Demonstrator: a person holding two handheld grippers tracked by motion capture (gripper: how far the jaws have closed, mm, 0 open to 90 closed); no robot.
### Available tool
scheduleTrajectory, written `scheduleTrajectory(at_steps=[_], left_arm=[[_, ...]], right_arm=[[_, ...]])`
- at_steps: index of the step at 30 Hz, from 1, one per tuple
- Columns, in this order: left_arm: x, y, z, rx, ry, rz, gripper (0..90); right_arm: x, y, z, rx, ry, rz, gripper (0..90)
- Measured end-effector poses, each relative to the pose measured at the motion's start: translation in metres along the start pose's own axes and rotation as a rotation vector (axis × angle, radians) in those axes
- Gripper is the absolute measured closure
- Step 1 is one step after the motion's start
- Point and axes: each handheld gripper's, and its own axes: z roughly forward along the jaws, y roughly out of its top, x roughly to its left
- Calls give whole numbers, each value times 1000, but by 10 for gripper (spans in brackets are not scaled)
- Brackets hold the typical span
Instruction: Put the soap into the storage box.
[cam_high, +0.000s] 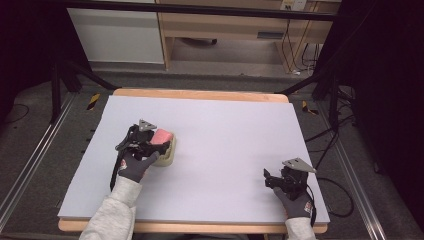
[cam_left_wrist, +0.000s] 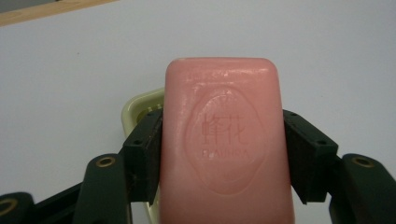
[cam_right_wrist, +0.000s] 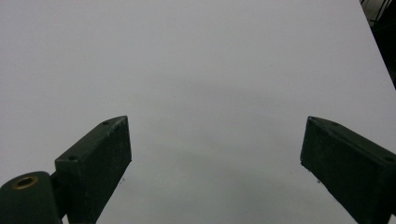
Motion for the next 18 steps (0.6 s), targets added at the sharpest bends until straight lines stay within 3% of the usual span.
scheduleTrajectory(at_steps=[18], left_arm=[[7, -5, 17, 28, 24, -15, 372]], right_arm=[[0, 0, 1, 1, 0, 3, 90]])
